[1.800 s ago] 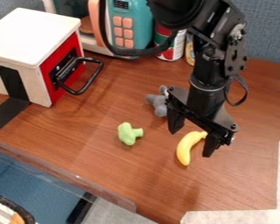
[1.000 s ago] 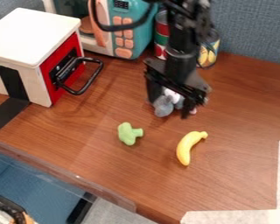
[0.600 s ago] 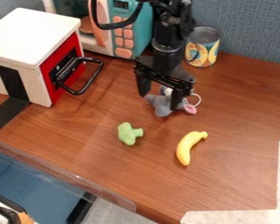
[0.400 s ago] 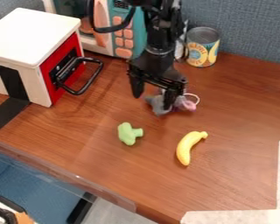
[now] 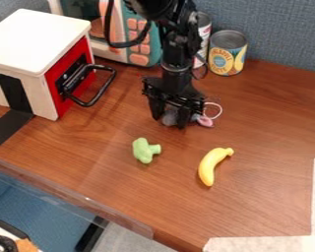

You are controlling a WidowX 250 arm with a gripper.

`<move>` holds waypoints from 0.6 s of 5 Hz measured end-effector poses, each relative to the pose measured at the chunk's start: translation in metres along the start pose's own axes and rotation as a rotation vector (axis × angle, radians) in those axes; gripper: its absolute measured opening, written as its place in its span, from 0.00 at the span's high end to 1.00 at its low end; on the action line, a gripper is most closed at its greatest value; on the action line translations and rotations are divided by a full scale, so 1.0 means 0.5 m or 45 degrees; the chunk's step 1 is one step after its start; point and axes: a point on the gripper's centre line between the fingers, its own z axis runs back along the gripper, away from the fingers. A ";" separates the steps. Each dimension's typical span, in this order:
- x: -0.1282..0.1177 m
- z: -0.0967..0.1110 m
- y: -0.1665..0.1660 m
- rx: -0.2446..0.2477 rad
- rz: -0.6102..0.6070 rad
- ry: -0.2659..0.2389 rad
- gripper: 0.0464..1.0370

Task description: Pick the grey mouse and put it on top of the drawer

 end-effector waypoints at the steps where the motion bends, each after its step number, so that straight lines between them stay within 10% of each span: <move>1: -0.006 -0.005 -0.004 -0.030 -0.004 0.003 0.66; 3: -0.034 0.057 0.026 -0.066 0.001 -0.012 0.80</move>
